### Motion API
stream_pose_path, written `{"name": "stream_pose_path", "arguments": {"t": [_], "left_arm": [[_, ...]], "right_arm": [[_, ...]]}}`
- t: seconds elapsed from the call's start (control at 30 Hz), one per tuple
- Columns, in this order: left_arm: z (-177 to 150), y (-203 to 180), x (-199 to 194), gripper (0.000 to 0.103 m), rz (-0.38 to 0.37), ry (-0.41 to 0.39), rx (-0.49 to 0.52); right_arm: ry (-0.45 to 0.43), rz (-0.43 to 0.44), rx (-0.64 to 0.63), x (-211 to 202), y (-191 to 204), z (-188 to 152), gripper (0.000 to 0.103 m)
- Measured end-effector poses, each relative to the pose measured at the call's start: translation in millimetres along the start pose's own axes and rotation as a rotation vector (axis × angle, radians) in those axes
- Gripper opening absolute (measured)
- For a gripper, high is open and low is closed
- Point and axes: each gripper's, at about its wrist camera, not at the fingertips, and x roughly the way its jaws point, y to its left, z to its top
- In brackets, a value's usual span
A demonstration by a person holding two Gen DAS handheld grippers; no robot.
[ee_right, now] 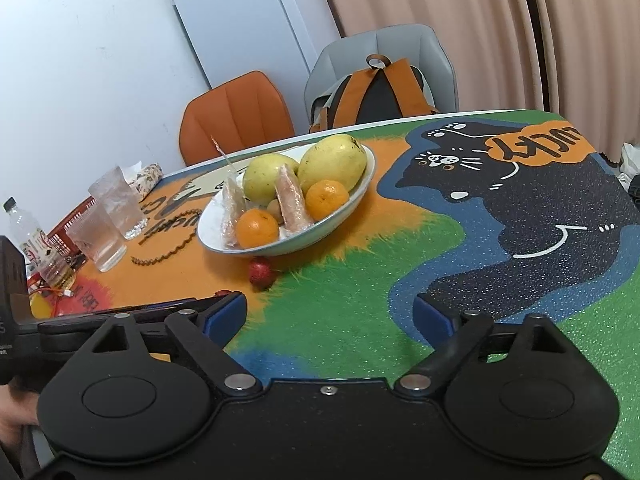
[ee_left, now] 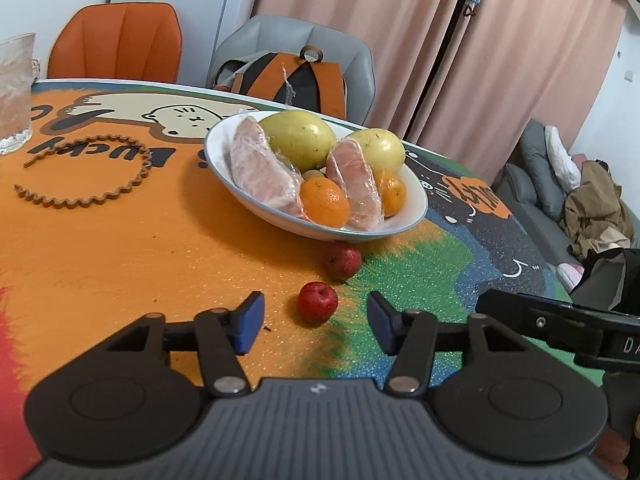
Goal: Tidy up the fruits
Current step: 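Move both open tools from the plate toward the two small red fruits, then close the left tool on one small red fruit on the table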
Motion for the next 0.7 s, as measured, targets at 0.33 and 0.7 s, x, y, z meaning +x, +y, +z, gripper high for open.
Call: {"name": "stream_pose_path", "arguments": {"t": [0.33,0.7], "left_arm": [[3.1,-5.7,11.6,0.028,0.023,0.006,0.031],[9.1,4.5,6.2,0.021,0.025,0.003,0.023]], "right_arm": [[0.013,0.011,-0.016,9.9,-0.7,2.4,0.085],[0.027,0.036,-0.018,22.8,3.2,7.6,0.078]]}}
